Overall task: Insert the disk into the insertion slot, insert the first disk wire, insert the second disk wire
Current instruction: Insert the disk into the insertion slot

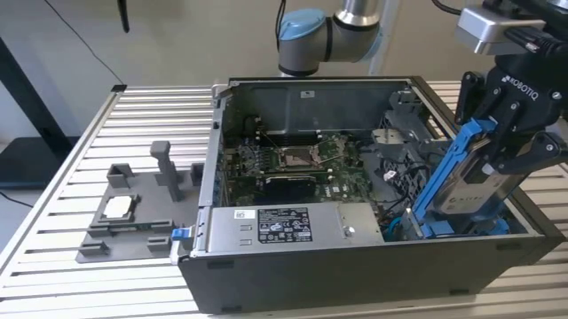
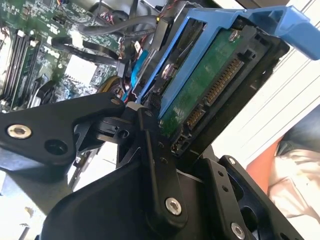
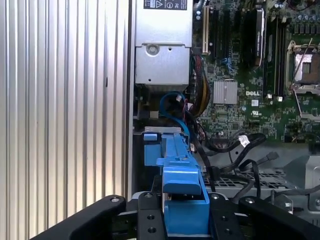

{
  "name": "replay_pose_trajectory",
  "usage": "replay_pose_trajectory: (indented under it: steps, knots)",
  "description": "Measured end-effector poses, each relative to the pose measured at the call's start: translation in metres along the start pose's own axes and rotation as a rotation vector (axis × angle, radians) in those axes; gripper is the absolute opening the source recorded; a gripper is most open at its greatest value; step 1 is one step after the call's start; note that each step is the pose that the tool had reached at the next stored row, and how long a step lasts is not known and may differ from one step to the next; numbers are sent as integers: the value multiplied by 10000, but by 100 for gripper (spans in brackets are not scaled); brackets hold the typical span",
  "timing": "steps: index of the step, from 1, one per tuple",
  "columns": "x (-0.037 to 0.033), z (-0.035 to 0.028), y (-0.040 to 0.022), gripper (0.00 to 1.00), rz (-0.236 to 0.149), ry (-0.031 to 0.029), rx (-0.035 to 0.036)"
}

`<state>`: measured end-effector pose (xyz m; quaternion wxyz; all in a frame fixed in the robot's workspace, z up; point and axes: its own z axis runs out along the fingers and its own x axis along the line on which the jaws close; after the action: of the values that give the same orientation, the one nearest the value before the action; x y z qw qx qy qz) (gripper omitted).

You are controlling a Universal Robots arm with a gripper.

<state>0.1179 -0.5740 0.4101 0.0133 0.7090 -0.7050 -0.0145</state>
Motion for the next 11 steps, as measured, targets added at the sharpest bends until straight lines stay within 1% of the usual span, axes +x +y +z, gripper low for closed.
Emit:
replay_pose_trajectory:
  steps: [11]
  knots:
    - [0,200,-9,33,-3,0,0]
